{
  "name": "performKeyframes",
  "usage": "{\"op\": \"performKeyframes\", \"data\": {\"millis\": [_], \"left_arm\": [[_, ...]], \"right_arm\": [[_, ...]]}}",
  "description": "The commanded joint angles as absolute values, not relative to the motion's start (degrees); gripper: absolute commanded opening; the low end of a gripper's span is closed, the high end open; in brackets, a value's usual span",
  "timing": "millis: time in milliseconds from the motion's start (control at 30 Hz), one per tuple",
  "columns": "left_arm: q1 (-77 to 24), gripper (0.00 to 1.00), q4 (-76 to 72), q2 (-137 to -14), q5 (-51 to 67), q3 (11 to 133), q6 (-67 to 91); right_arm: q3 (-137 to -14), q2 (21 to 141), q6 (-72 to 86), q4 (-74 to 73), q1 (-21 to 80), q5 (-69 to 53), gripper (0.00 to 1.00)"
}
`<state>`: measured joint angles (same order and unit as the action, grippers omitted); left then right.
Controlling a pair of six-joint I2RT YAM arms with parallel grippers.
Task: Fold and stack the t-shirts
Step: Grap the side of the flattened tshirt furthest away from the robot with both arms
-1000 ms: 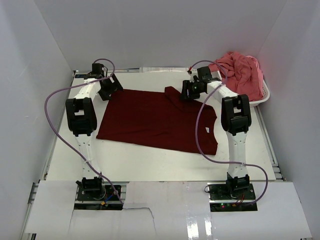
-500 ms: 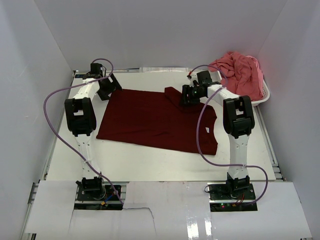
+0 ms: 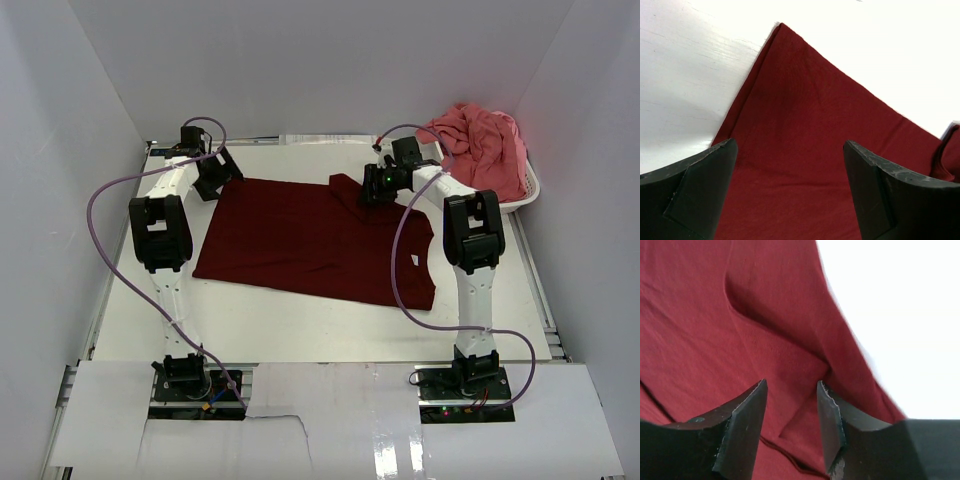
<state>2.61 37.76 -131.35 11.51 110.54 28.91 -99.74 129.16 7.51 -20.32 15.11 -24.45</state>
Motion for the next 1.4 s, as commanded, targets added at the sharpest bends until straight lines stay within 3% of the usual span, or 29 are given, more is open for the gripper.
{"op": "performKeyframes", "data": {"millis": [0, 200, 333, 467, 567, 667, 733, 867, 1033, 1367], "left_arm": [[2.5, 0.98, 37.9, -127.0, 11.8, 112.5, 28.3], [2.5, 0.98, 37.9, -127.3, 12.1, 112.4, 28.2], [2.5, 0.98, 37.9, -127.3, 12.2, 112.3, 28.2], [2.5, 0.98, 37.9, -127.3, 12.2, 112.2, 28.2], [2.5, 0.98, 37.9, -127.3, 12.3, 112.2, 28.2], [2.5, 0.98, 37.9, -127.4, 12.1, 112.1, 28.1], [2.5, 0.98, 37.9, -127.4, 12.0, 112.2, 28.1], [2.5, 0.98, 38.8, -128.7, 12.3, 114.0, 28.1], [2.5, 0.97, 42.2, -132.5, 11.6, 122.0, 27.9], [2.8, 0.86, 43.9, -137.4, 8.6, 125.3, 29.0]], "right_arm": [[-103.3, 130.6, 8.5, -18.7, 15.1, -25.6, 0.50], [-103.9, 131.3, 9.1, -18.6, 15.1, -26.1, 0.45], [-104.0, 131.4, 9.1, -19.4, 15.1, -25.6, 0.60], [-103.4, 131.0, 8.6, -19.4, 15.1, -24.8, 0.61], [-104.1, 131.9, 8.5, -19.4, 15.1, -25.7, 0.49], [-104.8, 132.6, 8.9, -19.0, 15.1, -27.3, 0.44], [-105.1, 132.8, 9.4, -18.6, 15.1, -28.3, 0.28], [-105.8, 132.5, 9.9, -18.0, 15.1, -29.5, 0.08], [-106.5, 130.4, 9.6, -18.0, 14.9, -28.6, 0.08], [-105.7, 122.6, 8.3, -17.8, 13.3, -27.3, 0.08]]}}
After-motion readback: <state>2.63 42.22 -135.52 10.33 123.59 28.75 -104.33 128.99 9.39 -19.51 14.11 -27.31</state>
